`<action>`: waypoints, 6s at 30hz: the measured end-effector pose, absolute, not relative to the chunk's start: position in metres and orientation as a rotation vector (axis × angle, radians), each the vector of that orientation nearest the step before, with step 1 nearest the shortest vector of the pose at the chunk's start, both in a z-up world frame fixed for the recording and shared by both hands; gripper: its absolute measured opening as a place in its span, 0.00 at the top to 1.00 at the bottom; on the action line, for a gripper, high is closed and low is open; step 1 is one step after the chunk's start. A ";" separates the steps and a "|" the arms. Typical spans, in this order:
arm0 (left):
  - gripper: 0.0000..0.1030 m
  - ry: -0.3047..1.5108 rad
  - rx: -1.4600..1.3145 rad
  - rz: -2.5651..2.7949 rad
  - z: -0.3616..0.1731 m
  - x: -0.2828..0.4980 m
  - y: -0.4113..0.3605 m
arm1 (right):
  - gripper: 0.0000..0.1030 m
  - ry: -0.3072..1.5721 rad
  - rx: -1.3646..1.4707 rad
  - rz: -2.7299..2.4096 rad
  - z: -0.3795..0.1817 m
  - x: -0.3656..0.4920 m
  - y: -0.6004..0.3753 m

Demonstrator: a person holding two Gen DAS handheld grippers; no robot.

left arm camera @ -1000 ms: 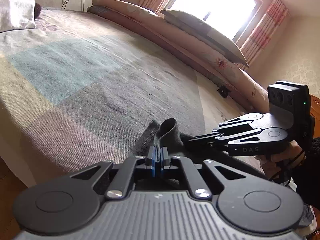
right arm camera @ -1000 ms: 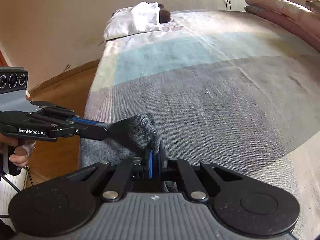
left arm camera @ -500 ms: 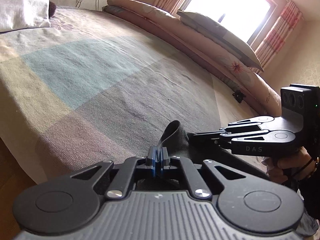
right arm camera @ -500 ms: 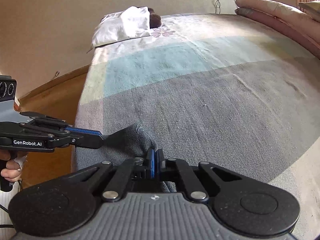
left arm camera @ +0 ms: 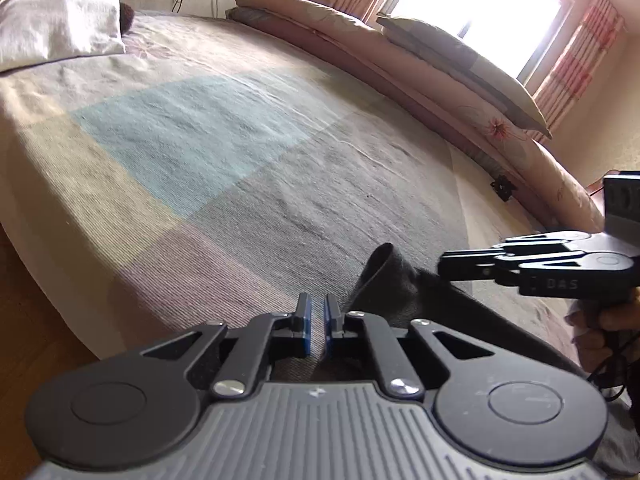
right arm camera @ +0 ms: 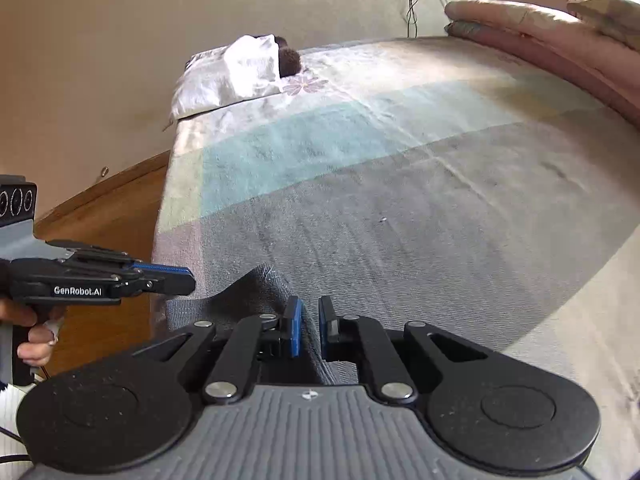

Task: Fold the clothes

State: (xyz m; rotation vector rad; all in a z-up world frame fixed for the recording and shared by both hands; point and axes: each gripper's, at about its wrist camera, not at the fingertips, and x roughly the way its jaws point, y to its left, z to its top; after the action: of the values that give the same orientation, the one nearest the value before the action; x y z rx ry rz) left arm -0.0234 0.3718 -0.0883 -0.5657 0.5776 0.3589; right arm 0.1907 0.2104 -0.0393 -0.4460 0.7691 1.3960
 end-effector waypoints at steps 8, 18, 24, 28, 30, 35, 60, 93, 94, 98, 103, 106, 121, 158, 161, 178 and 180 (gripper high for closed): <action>0.85 0.621 -0.386 0.239 -0.054 -0.011 0.331 | 0.83 0.763 -0.536 1.277 -0.016 0.177 0.076; 0.67 0.679 -0.050 -0.128 -0.044 0.041 0.202 | 0.83 0.870 -0.553 1.129 -0.045 0.116 -0.060; 0.62 0.692 0.118 -0.308 -0.043 0.048 0.148 | 0.83 0.838 -0.634 1.017 -0.067 0.101 -0.080; 0.52 0.690 0.219 -0.421 -0.045 0.047 0.119 | 0.76 0.802 -0.687 1.011 -0.071 0.096 -0.077; 0.51 0.679 0.259 -0.478 -0.046 0.046 0.107 | 0.76 0.783 -0.713 1.008 -0.074 0.094 -0.076; 0.50 0.658 0.274 -0.547 -0.048 0.053 0.084 | 0.94 0.783 -0.640 0.997 -0.065 0.097 -0.082; 0.69 0.627 0.585 -0.567 -0.070 0.066 0.033 | 0.84 0.717 -0.645 0.935 -0.074 0.092 -0.097; 0.99 0.756 0.472 -0.628 -0.065 0.064 0.056 | 0.97 0.728 -0.703 0.857 -0.068 0.077 -0.106; 0.99 0.769 0.471 -0.627 -0.067 0.064 0.058 | 0.97 0.738 -0.698 0.856 -0.070 0.079 -0.106; 0.99 0.805 0.457 -0.609 -0.076 0.061 0.065 | 0.90 0.781 -0.657 0.854 -0.075 0.085 -0.105; 0.98 0.798 0.460 -0.599 -0.061 0.052 0.081 | 0.86 0.783 -0.579 0.932 -0.056 0.086 -0.113; 0.93 0.767 0.458 -0.572 -0.046 0.048 0.095 | 0.79 0.772 -0.477 0.965 -0.039 0.095 -0.117; 0.90 0.849 0.330 -0.380 -0.073 0.075 0.128 | 0.66 0.821 -0.347 0.941 -0.059 0.136 -0.092; 0.84 0.750 0.033 -0.455 -0.008 0.146 0.085 | 0.40 0.791 -0.174 0.226 -0.076 0.193 -0.254; 0.84 0.753 0.061 -0.570 -0.013 0.167 0.035 | 0.38 0.784 -0.182 0.210 -0.080 0.185 -0.263; 0.87 0.843 0.029 -0.517 -0.064 0.247 -0.073 | 0.05 0.749 -0.058 0.285 -0.101 0.162 -0.304; 0.83 0.819 0.027 -0.594 -0.054 0.242 -0.083 | 0.00 0.743 -0.064 0.294 -0.103 0.161 -0.302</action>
State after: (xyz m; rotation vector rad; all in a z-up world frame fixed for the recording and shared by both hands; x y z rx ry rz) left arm 0.2422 -0.0828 -0.0545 0.0267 0.8193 -0.5937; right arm 0.1610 -0.3020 -0.1026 -0.0635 0.7433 0.2939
